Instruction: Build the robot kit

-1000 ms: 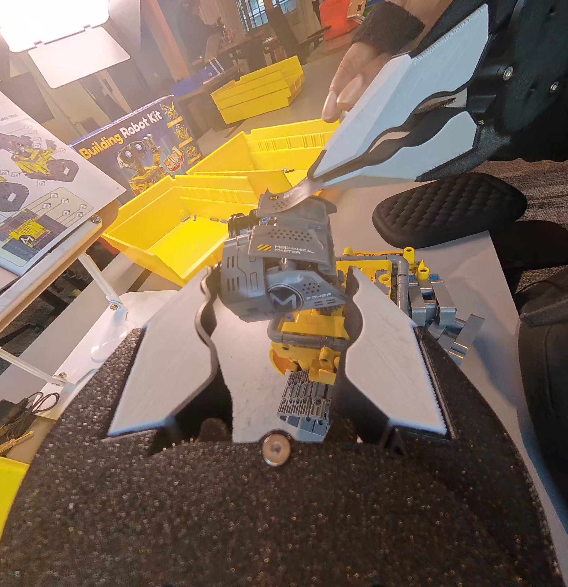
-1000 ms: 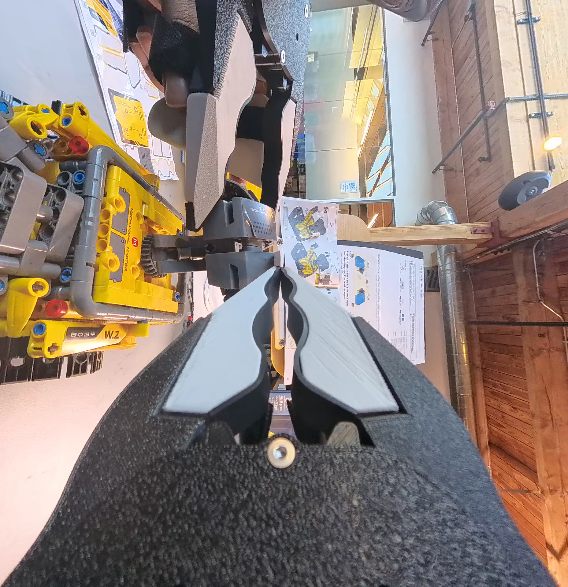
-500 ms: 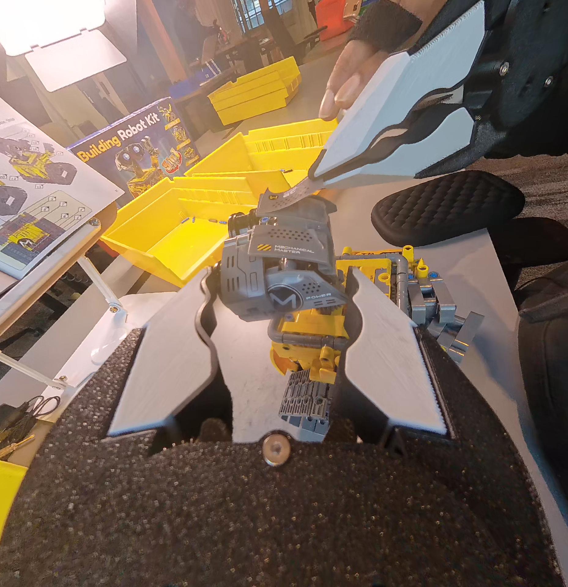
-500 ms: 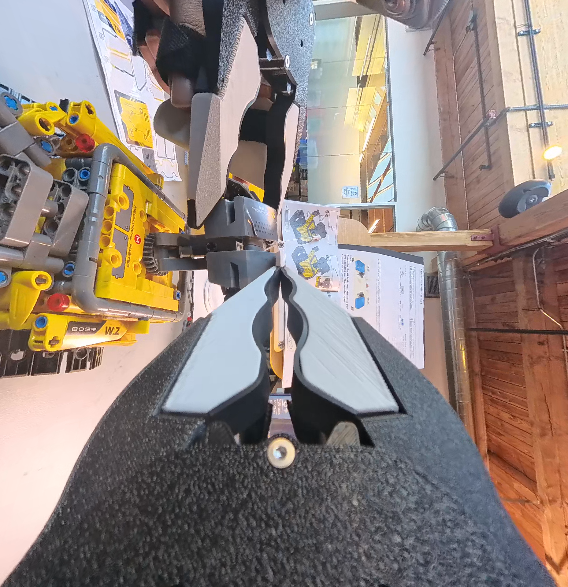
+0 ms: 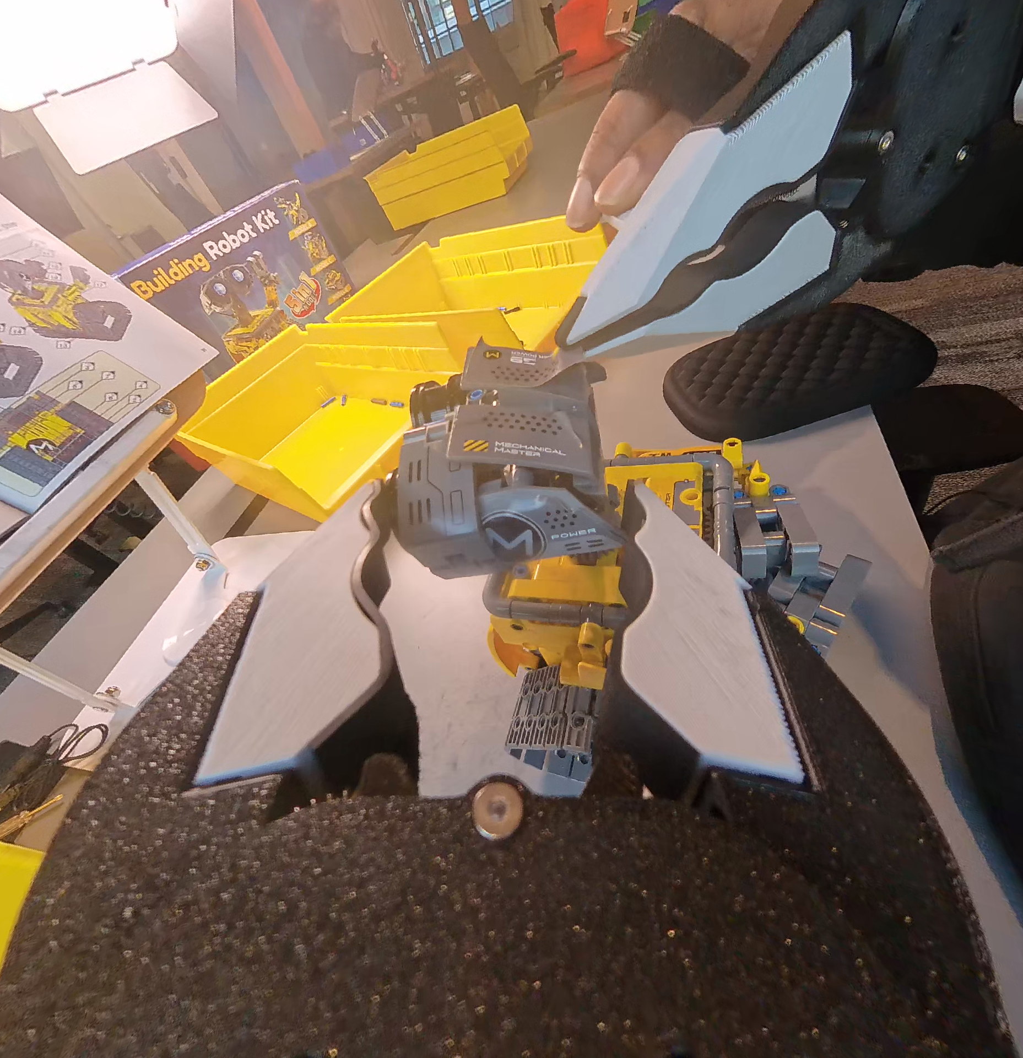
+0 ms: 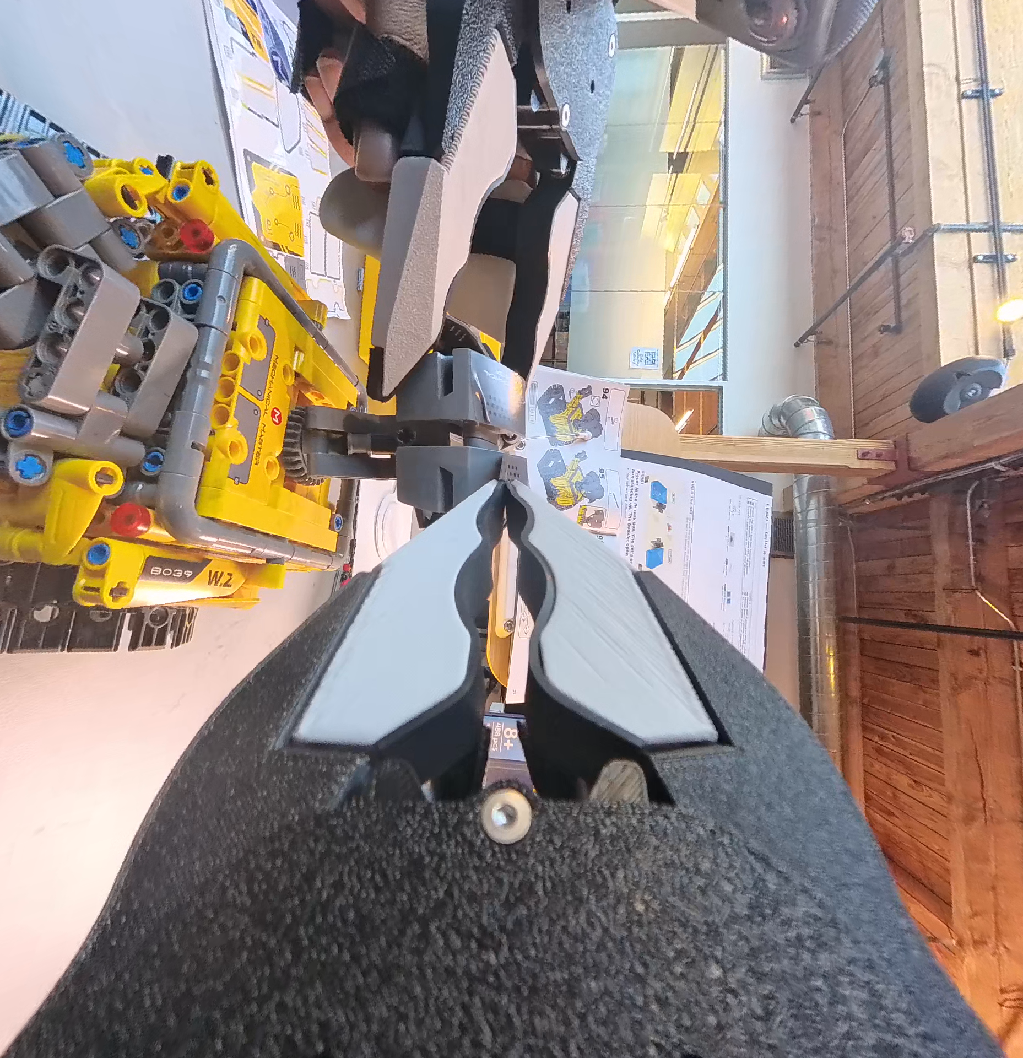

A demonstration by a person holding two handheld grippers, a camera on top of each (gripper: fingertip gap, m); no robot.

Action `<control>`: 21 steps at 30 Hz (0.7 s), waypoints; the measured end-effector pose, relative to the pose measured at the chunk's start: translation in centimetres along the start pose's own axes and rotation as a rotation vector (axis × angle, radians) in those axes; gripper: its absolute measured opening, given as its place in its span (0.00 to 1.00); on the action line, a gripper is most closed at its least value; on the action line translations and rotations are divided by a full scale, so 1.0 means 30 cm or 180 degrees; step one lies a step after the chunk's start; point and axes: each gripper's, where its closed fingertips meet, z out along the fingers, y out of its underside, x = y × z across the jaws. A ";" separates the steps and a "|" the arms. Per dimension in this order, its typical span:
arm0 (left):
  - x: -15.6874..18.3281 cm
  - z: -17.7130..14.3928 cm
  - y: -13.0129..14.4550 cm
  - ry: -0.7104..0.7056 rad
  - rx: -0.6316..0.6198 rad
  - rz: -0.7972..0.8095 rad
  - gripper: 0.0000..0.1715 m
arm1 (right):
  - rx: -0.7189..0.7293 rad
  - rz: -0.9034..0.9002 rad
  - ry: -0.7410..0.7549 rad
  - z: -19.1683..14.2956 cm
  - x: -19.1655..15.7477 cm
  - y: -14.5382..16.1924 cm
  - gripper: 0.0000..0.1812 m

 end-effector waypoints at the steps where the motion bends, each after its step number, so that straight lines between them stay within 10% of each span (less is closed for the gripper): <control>1: 0.000 0.000 0.000 0.0001 -0.0001 0.0002 0.47 | 0.0003 -0.0002 -0.0004 0.000 0.000 -0.001 0.00; 21: 0.008 0.002 -0.004 0.0045 -0.0034 0.0107 0.47 | 0.0008 0.0046 -0.0483 -0.014 -0.026 -0.010 0.00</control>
